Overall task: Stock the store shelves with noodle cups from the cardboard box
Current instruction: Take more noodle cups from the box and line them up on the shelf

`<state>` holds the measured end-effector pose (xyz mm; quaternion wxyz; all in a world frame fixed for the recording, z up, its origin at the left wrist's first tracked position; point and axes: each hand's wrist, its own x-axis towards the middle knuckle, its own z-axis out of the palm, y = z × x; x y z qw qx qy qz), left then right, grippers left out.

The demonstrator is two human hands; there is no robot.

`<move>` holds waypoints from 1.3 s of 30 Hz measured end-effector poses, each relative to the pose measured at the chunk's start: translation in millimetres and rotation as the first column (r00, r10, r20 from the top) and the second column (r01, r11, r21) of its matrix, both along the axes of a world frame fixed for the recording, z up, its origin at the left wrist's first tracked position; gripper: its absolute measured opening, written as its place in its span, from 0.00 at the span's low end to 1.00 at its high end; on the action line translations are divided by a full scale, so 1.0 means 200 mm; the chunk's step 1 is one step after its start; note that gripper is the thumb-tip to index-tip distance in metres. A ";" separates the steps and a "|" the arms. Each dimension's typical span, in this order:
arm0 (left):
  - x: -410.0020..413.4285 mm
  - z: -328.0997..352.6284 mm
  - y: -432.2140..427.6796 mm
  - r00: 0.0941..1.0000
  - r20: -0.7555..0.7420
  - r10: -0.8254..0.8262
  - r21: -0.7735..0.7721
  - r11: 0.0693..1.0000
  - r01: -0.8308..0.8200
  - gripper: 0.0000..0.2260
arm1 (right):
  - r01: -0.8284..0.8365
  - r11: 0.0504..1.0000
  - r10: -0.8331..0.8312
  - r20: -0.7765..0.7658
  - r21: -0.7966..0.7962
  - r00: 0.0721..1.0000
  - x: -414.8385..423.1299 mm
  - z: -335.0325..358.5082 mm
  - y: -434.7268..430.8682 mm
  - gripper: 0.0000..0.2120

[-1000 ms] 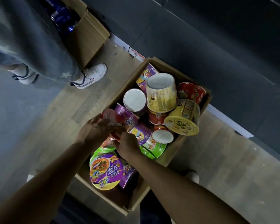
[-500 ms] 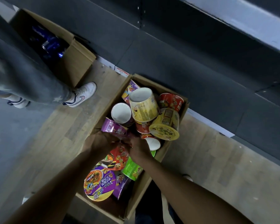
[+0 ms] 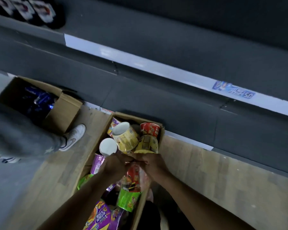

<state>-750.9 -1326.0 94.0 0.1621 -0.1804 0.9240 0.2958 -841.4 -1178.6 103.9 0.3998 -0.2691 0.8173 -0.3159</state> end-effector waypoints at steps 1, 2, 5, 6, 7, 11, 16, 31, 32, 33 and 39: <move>-0.05 0.08 0.04 0.999 0.045 0.010 0.041 0.999 -0.012 0.26 | 0.008 0.999 -0.009 -0.036 -0.034 0.999 -0.02 0.01 0.05 0.13; -0.08 0.15 0.08 0.999 0.044 0.012 0.066 0.998 -0.014 0.27 | 0.042 0.999 -0.042 -0.022 -0.027 0.999 -0.05 0.06 0.09 0.13; -0.19 0.29 0.17 1.000 0.005 0.000 0.165 0.986 0.000 0.33 | 0.126 0.991 -0.128 -0.050 -0.046 0.991 -0.12 0.18 0.22 0.12; -0.22 0.33 0.20 0.999 0.001 -0.034 0.164 0.986 0.033 0.31 | 0.159 0.986 -0.160 -0.039 -0.046 0.986 -0.14 0.24 0.27 0.11; -0.25 0.39 0.24 0.997 -0.008 -0.080 0.142 0.987 0.080 0.28 | 0.194 0.979 -0.197 -0.048 -0.062 0.979 -0.16 0.28 0.32 0.11; -0.38 0.54 0.39 0.986 -0.026 -0.165 0.147 0.975 0.167 0.14 | 0.290 0.952 -0.297 -0.059 -0.102 0.953 -0.23 0.44 0.51 0.09; -0.52 0.69 0.54 0.983 -0.065 -0.173 0.207 0.961 0.183 0.11 | 0.439 0.880 -0.441 0.035 -0.182 0.897 -0.35 0.64 0.69 0.08; -1.04 1.31 0.92 0.943 -0.231 -0.241 0.089 0.960 0.267 0.12 | 0.518 0.768 -0.576 -0.051 -0.377 0.816 -0.76 1.20 1.07 0.08; -1.06 1.35 0.95 0.936 -0.254 -0.244 0.089 0.958 0.274 0.12 | 0.516 0.759 -0.582 -0.059 -0.398 0.811 -0.78 1.24 1.10 0.08; -1.09 1.39 0.98 0.930 -0.271 -0.247 0.093 0.955 0.281 0.12 | 0.514 0.751 -0.588 -0.066 -0.414 0.806 -0.81 1.28 1.14 0.08; -1.23 1.65 1.19 0.890 -0.364 -0.274 0.066 0.946 0.318 0.11 | 0.474 0.732 -0.597 -0.126 -0.489 0.793 -0.94 1.53 1.37 0.08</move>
